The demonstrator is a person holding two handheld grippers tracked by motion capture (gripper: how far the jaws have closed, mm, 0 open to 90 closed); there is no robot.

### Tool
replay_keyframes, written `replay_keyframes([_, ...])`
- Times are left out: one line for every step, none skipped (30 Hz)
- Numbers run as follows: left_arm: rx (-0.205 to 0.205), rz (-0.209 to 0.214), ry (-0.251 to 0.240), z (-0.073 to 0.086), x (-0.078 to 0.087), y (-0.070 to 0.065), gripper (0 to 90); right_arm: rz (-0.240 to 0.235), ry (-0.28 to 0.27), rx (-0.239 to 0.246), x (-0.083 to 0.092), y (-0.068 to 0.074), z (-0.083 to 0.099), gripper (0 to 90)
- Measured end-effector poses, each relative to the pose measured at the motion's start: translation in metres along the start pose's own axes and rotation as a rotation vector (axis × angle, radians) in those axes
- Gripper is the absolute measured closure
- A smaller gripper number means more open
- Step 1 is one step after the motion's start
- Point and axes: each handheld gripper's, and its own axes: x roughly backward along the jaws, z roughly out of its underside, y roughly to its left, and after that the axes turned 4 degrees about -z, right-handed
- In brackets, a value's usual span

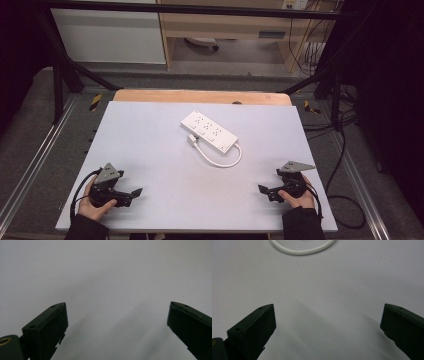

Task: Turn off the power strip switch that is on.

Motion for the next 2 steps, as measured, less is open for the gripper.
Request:
replay_keyframes([0.000, 0.000, 0.000, 0.0000, 0.0000, -0.0001, 3.1, -0.002, -0.001, 0.001, 0.0005, -0.0001, 0.0000, 0.7])
replay_keyframes([0.000, 0.001, 0.000, -0.0001, 0.0001, -0.0001, 3.1, -0.002, -0.004, 0.002, 0.0007, 0.0000, -0.0001, 0.7])
